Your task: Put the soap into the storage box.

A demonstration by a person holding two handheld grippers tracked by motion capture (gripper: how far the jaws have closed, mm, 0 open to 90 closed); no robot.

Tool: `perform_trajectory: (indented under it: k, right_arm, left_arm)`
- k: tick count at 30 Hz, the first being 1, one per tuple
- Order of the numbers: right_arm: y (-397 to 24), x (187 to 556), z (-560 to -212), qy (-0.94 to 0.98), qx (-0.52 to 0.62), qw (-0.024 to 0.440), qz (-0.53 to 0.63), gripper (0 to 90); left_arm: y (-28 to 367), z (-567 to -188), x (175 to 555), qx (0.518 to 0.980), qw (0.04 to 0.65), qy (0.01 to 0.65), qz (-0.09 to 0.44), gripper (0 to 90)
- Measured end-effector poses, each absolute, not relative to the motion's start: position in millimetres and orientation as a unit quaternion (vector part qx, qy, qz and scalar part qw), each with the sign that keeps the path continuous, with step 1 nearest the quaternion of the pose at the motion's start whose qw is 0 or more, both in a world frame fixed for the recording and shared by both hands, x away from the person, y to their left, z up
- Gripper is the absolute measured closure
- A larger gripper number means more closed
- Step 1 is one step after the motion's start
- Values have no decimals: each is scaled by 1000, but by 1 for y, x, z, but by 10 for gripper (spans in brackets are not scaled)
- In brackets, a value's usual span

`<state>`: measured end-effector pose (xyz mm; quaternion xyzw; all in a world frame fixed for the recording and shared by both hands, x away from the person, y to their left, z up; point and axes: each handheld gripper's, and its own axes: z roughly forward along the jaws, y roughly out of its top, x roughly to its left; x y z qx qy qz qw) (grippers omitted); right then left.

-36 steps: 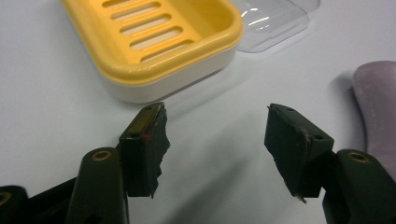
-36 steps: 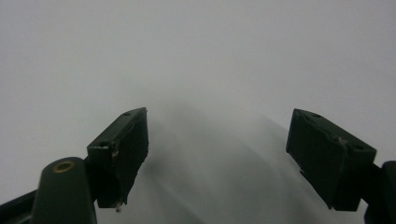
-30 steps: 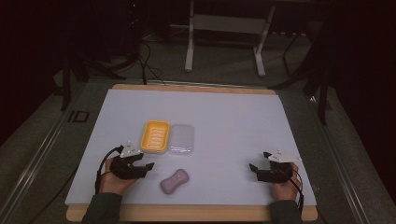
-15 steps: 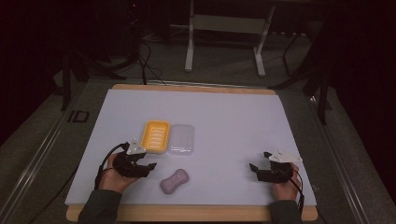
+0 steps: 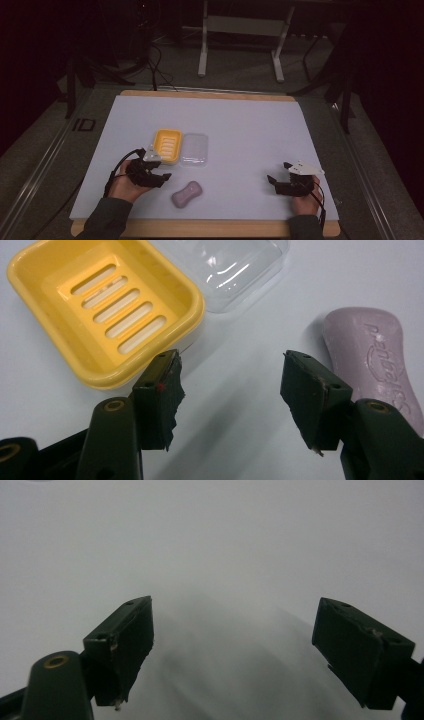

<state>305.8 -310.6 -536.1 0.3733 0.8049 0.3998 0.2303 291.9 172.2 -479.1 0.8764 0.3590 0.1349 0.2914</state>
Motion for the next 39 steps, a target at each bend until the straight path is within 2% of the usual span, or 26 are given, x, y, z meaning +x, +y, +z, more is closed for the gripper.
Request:
perform_trajectory:
  k: [39]
  right_arm:
    - [-314,305,-535,794,379,233,414,167]
  left_arm:
    - [127,-463,297,923,223,298,97,386]
